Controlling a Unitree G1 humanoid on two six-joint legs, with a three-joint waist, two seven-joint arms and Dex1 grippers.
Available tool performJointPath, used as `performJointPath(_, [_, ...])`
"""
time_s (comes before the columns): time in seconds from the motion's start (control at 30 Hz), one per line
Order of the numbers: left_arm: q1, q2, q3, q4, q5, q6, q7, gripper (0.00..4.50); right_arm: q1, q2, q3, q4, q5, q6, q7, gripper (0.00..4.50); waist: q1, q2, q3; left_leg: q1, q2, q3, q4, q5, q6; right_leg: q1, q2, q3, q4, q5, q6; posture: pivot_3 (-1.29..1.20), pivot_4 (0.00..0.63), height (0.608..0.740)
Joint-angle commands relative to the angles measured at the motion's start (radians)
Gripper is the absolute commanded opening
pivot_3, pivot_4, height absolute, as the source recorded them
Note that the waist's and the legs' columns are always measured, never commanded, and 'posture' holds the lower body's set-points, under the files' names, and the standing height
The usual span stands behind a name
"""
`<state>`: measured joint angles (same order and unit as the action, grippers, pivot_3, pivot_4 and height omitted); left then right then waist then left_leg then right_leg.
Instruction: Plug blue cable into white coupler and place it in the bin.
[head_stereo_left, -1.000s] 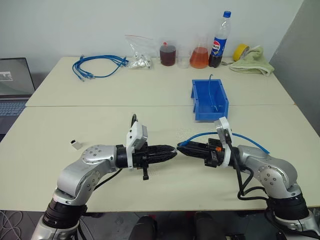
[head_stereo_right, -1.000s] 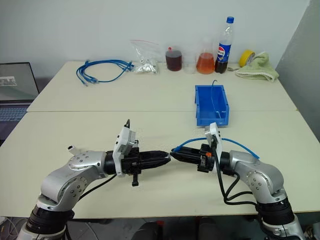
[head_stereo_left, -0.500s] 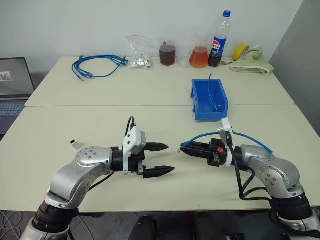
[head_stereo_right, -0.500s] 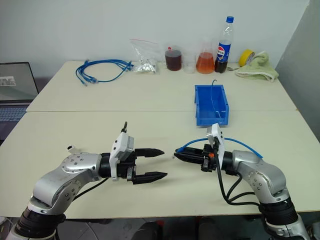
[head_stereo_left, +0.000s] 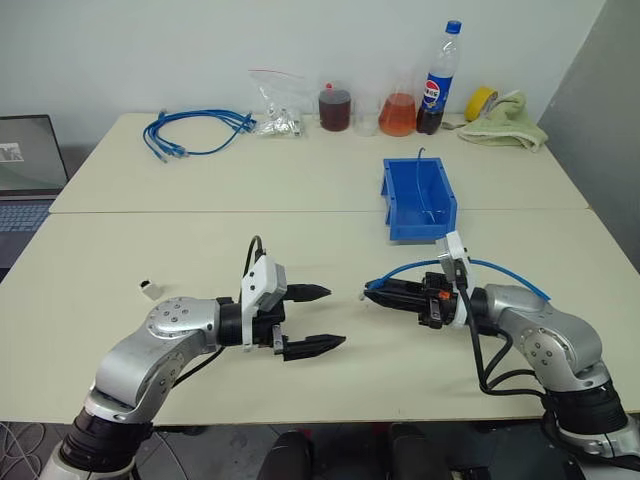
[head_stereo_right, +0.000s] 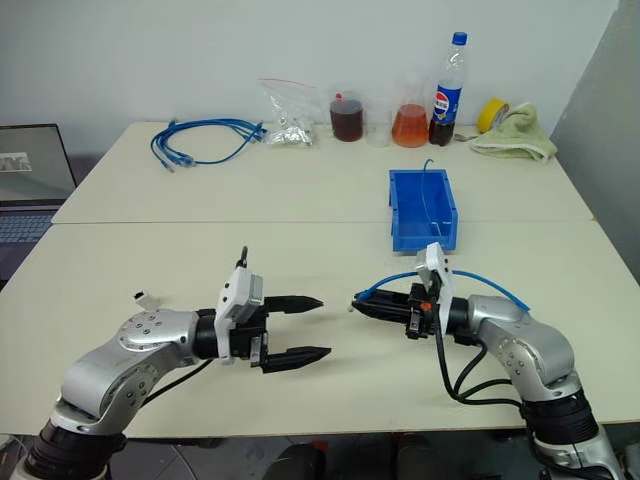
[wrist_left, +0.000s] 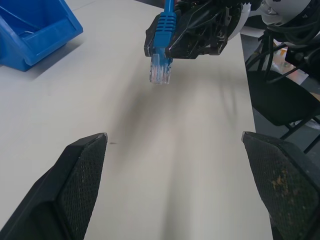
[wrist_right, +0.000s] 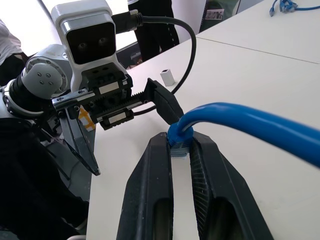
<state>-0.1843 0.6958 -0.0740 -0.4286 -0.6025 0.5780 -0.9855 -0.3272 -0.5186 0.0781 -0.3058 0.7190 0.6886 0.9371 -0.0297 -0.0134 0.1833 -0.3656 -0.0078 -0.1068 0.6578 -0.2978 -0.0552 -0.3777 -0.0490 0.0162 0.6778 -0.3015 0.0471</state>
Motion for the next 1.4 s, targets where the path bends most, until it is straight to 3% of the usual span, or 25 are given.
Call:
performJointPath(0.03, [0.015, 0.011, 0.028, -0.031, 0.015, -0.041, -0.002, 4.5, -0.014, -0.007, -0.014, -0.009, -0.005, -0.022, 0.015, 0.2, 0.0, 0.0, 0.0, 0.0, 0.0, 0.0, 0.0, 0.0, 0.0, 0.0, 0.0, 0.0, 0.0, 0.0, 0.0, 0.0, 0.15, 0.74])
performJointPath(0.23, [0.096, -0.021, 0.088, -0.054, 0.062, -0.089, 0.11, 4.5, -0.012, -0.006, -0.01, -0.005, -0.016, -0.028, 0.019, 0.2, 0.0, 0.0, 0.0, 0.0, 0.0, 0.0, 0.0, 0.0, 0.0, 0.0, 0.0, 0.0, 0.0, 0.0, 0.0, 0.0, 0.15, 0.74])
performJointPath(0.33, [0.221, -0.085, 0.145, -0.099, 0.146, -0.174, 0.24, 4.5, -0.011, 0.0, -0.004, 0.007, -0.027, -0.037, 0.024, 0.2, -0.001, 0.0, 0.0, 0.0, 0.001, 0.0, -0.001, 0.0, 0.0, -0.001, -0.001, 0.001, 0.0, 0.0, 0.0, 0.0, 0.15, 0.74])
performJointPath(0.57, [0.544, -0.151, 0.21, -0.151, 0.282, -0.385, 0.32, 4.5, -0.022, 0.01, 0.014, 0.032, -0.041, -0.049, 0.043, 0.2, 0.001, 0.0, 0.001, 0.0, 0.001, 0.001, -0.004, 0.0, 0.0, -0.001, -0.004, 0.001, -0.002, 0.0, 0.0, 0.0, 0.15, 0.74])
performJointPath(0.7, [0.685, -0.251, 0.316, -0.111, 0.397, -0.578, 0.448, 4.5, -0.032, 0.011, 0.02, 0.049, -0.049, -0.056, 0.053, 0.2, 0.003, 0.0, 0.001, 0.0, 0.001, 0.001, -0.005, 0.0, 0.0, -0.001, -0.005, 0.001, -0.004, 0.0, 0.0, 0.0, 0.15, 0.74])
performJointPath(0.83, [0.783, -0.346, 0.4, -0.063, 0.399, -0.58, 0.543, 4.5, -0.036, 0.01, 0.021, 0.057, -0.055, -0.059, 0.06, 0.2, 0.003, -0.001, 0.001, 0.0, 0.001, 0.001, -0.007, 0.0, 0.0, 0.0, -0.005, 0.001, -0.006, 0.0, 0.0, 0.0, 0.15, 0.74])
performJointPath(0.93, [0.785, -0.351, 0.446, -0.011, 0.387, -0.582, 0.554, 4.5, -0.039, 0.009, 0.021, 0.06, -0.059, -0.058, 0.066, 0.2, 0.004, -0.002, 0.002, 0.0, 0.0, 0.001, -0.01, 0.0, 0.0, -0.001, -0.004, 0.0, -0.006, 0.0, 0.0, 0.0, 0.15, 0.74])
performJointPath(1.17, [0.66, -0.208, 0.537, 0.16, 0.325, -0.495, 0.49, 4.5, -0.059, 0.01, 0.026, 0.074, -0.069, -0.053, 0.08, 0.2, 0.004, -0.002, 0.002, 0.001, 0.0, 0.002, -0.011, 0.0, 0.0, -0.001, -0.001, -0.003, -0.005, 0.0, -0.001, 0.0, 0.15, 0.74])
performJointPath(1.4, [0.549, -0.152, 0.582, 0.308, 0.292, -0.518, 0.443, 4.5, -0.071, 0.006, 0.033, 0.082, -0.072, -0.051, 0.087, 0.2, 0.001, -0.003, 0.002, 0.001, 0.0, 0.001, -0.011, 0.0, 0.0, -0.002, -0.002, -0.001, -0.005, 0.0, -0.001, 0.0, 0.15, 0.74])
